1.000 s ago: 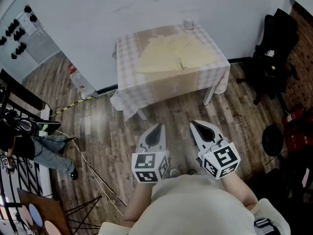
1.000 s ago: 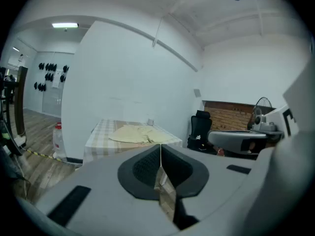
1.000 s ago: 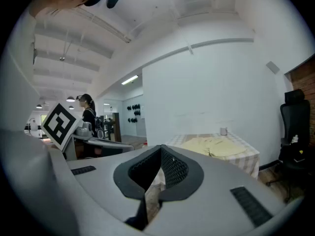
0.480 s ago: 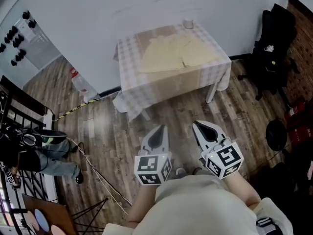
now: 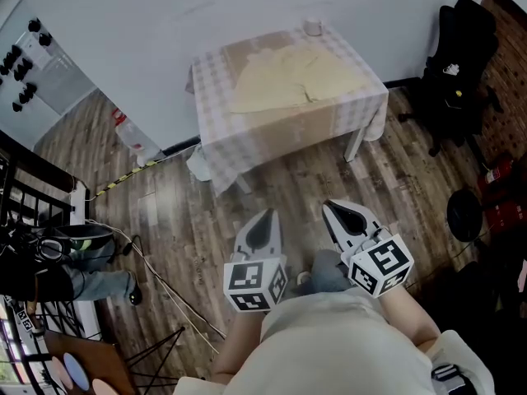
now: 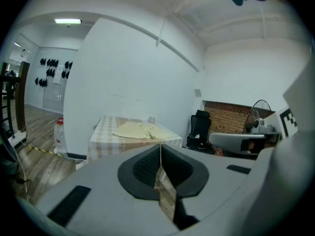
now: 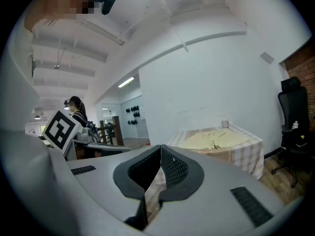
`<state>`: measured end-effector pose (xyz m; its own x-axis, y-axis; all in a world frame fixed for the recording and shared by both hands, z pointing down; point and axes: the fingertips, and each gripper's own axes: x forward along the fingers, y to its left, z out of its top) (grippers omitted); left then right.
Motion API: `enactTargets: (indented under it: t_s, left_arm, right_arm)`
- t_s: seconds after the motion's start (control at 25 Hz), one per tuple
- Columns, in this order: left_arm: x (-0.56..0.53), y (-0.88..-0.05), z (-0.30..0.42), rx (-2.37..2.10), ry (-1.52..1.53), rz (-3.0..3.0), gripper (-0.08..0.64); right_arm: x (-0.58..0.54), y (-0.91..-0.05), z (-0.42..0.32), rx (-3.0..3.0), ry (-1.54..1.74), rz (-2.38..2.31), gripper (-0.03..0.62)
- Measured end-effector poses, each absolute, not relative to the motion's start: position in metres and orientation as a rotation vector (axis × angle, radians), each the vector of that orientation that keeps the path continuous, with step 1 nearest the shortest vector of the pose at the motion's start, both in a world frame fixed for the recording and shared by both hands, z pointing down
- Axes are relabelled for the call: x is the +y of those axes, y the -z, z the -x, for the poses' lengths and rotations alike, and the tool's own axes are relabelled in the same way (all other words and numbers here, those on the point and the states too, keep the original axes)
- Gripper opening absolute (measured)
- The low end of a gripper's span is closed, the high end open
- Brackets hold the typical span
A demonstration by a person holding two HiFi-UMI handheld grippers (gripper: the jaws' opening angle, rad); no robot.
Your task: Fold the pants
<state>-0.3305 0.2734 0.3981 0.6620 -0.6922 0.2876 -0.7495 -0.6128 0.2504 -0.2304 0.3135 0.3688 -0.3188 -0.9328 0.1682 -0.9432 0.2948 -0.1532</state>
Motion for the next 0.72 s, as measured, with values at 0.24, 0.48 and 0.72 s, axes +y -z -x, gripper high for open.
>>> enactTargets:
  t_s: [0.24,0.48,0.72]
  left_arm:
    - [0.264,-0.406,0.327,-1.158,-0.241,-2.521,0.006]
    - [0.234,-0.409,0.317,-1.204,-0.257,-2.495,0.006]
    - [0.185,-0.414,0.302,-1.244,-0.253,-2.449,0.006]
  right_arm:
    - [0.302,-0.374,0.219,-2.482,-0.367,-1.825,0.000]
    - [0.266,-0.374,0.208,-2.504,-0.350,-1.774,0.000]
    - [0.211,-0.370,0.188,-2.532,-0.302,-1.723,0.000]
